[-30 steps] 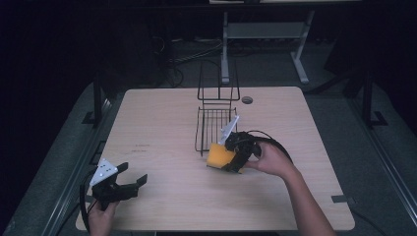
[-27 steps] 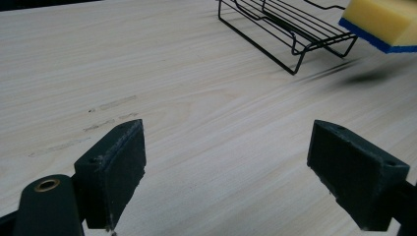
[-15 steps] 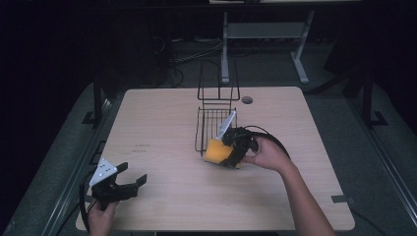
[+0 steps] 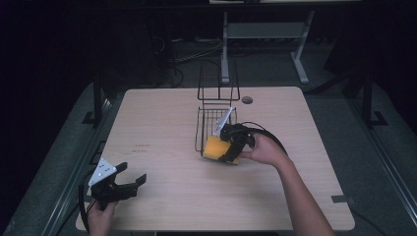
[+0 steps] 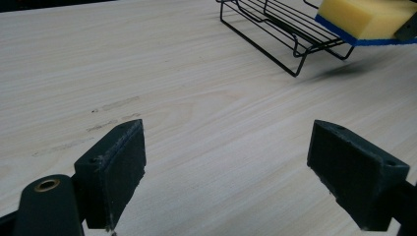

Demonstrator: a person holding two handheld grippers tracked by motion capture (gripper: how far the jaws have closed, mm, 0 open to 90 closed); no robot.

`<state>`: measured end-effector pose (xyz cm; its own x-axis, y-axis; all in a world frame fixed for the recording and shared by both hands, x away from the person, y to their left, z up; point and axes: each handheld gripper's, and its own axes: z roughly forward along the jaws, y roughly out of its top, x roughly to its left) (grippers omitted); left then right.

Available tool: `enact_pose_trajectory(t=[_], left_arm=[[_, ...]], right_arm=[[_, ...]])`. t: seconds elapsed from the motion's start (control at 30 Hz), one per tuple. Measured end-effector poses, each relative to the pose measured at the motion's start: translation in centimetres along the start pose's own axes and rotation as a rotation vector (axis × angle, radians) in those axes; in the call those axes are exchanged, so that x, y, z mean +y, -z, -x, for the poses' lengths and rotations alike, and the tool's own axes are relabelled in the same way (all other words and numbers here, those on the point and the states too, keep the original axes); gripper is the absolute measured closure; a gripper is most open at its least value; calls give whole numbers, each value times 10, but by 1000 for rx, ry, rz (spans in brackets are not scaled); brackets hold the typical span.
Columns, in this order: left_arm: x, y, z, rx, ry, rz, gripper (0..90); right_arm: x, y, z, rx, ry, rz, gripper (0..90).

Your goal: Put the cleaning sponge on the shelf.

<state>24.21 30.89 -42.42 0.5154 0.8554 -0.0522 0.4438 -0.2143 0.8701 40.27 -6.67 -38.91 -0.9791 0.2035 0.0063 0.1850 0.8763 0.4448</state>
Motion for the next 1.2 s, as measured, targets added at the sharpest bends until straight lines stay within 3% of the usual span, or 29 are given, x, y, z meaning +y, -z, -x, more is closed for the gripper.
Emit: enact_pose_trajectory(t=[0.27,0.53,1.03,1.2], left_arm=[[0,0,0,2,1,1,141],[0,0,0,-2,-1,1,141],[0,0,0,-2,1,3,140],[0,0,0,-3,1,3,141]], right_arm=[[6,1,10,-3,-17,-30,217],[8,-6,24,15,-35,-32,217],[14,-6,36,20,-42,-21,217],[18,-10,42,21,-48,-43,218]])
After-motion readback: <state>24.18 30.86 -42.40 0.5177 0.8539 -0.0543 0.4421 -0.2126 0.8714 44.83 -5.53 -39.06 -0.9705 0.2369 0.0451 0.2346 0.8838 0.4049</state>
